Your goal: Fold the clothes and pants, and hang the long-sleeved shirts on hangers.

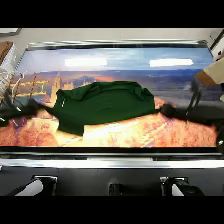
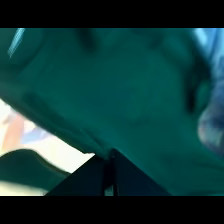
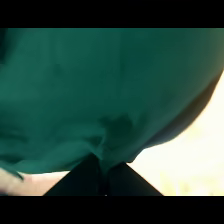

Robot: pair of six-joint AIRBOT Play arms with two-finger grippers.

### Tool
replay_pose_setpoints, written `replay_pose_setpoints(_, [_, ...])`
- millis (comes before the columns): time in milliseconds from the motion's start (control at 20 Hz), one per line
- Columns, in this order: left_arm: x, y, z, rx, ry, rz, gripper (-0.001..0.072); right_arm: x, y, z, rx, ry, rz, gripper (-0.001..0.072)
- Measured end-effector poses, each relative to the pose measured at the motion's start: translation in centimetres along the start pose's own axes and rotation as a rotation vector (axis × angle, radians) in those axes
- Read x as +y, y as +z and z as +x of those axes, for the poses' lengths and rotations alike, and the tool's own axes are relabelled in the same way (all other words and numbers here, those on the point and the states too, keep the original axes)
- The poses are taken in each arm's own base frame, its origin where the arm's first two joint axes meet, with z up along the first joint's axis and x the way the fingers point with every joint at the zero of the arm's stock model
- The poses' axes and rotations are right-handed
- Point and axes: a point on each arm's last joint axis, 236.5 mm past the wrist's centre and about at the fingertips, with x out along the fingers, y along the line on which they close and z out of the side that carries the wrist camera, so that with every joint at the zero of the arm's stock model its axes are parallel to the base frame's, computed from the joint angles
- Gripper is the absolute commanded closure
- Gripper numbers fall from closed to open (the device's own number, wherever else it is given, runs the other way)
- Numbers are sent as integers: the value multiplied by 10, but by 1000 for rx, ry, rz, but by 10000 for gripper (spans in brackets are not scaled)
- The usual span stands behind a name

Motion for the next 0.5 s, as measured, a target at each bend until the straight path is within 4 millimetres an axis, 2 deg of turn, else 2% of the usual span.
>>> replay_pose_setpoints(100, [-78, 52, -48, -153, -61, 170, 695, 54, 68, -41, -181, 40, -113, 680])
replay_pose_setpoints(150, [-123, 73, -80, -241, -91, 262, 695, 86, 96, -69, -267, 66, -173, 680])
replay_pose_setpoints(250, [-207, 91, -147, -404, -130, 434, 695, 152, 132, -135, -414, 129, -294, 680])
replay_pose_setpoints(300, [-248, 90, -184, -490, -135, 521, 695, 182, 140, -170, -478, 156, -356, 680])
replay_pose_setpoints(400, [-307, 74, -247, -640, -99, 646, 695, 236, 142, -241, -603, 208, -461, 680])
replay_pose_setpoints(450, [-327, 62, -276, -717, -67, 688, 695, 259, 138, -276, -669, 230, -495, 680])
replay_pose_setpoints(500, [-339, 50, -299, -782, -32, 709, 695, 275, 132, -306, -728, 247, -513, 680])
